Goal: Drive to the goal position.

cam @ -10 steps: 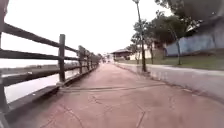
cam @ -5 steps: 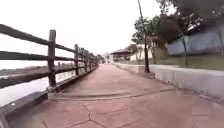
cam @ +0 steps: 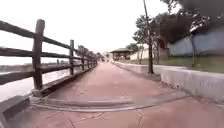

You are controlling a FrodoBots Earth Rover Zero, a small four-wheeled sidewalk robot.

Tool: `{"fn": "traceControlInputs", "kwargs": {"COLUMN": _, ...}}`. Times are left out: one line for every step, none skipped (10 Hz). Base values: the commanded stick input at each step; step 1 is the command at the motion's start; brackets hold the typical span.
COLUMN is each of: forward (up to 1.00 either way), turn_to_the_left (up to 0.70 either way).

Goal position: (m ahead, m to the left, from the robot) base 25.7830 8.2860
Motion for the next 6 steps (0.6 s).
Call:
{"fn": "traceControlInputs", "kwargs": {"forward": 1.0, "turn_to_the_left": 0.0}}
{"fn": "traceControlInputs", "kwargs": {"forward": 1.0, "turn_to_the_left": 0.0}}
{"fn": "traceControlInputs", "kwargs": {"forward": 1.0, "turn_to_the_left": 0.0}}
{"fn": "traceControlInputs", "kwargs": {"forward": 1.0, "turn_to_the_left": 0.0}}
{"fn": "traceControlInputs", "kwargs": {"forward": 1.0, "turn_to_the_left": 0.0}}
{"fn": "traceControlInputs", "kwargs": {"forward": 1.0, "turn_to_the_left": 0.0}}
